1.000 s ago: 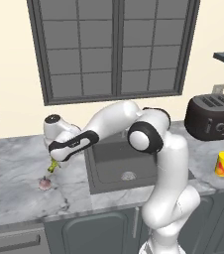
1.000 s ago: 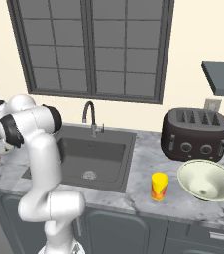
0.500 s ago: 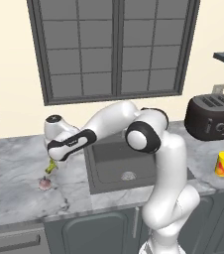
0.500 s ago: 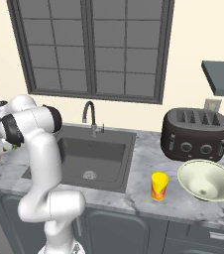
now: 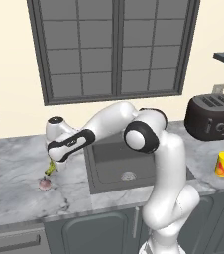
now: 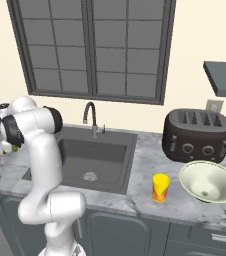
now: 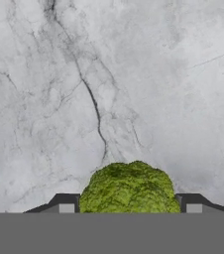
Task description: Remove the garlic and broccoli from the sink. Then move the bowl and cup from the counter to the sink for washing.
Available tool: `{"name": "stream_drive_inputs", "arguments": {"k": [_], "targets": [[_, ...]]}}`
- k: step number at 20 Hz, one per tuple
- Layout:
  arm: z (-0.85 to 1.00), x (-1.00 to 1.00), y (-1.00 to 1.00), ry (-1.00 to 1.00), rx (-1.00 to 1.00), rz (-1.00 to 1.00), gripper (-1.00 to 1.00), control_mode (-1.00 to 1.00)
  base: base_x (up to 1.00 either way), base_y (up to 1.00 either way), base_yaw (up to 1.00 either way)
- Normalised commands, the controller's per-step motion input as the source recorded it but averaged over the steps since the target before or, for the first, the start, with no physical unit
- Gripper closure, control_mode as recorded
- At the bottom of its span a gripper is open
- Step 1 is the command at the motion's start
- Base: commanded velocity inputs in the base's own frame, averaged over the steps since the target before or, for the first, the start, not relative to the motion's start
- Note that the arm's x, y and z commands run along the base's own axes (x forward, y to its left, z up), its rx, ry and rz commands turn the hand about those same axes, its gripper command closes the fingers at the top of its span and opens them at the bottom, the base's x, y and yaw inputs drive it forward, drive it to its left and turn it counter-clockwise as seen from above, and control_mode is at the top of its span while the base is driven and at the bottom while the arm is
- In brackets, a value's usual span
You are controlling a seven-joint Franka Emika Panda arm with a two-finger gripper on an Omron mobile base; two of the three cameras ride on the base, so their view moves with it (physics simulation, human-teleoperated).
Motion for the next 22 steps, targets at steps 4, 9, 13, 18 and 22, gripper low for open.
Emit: {"name": "stream_drive_inputs", "arguments": {"k": [4, 9, 13, 18, 22], "targets": [[-0.20, -0.13, 0.20, 0.00, 0.00, -0.15, 1.00, -1.00, 0.00, 0.00, 0.00], [-0.18, -0.15, 0.23, 0.00, 0.00, -0.15, 1.00, -1.00, 0.00, 0.00, 0.00], [-0.17, -0.16, 0.25, 0.00, 0.00, -0.15, 1.00, -1.00, 0.00, 0.00, 0.00], [-0.13, -0.23, 0.19, 0.00, 0.00, -0.15, -1.00, -1.00, 0.00, 0.00, 0.00], [-0.02, -0.26, 0.10, 0.00, 0.00, -0.12, -1.00, -1.00, 0.00, 0.00, 0.00]]}}
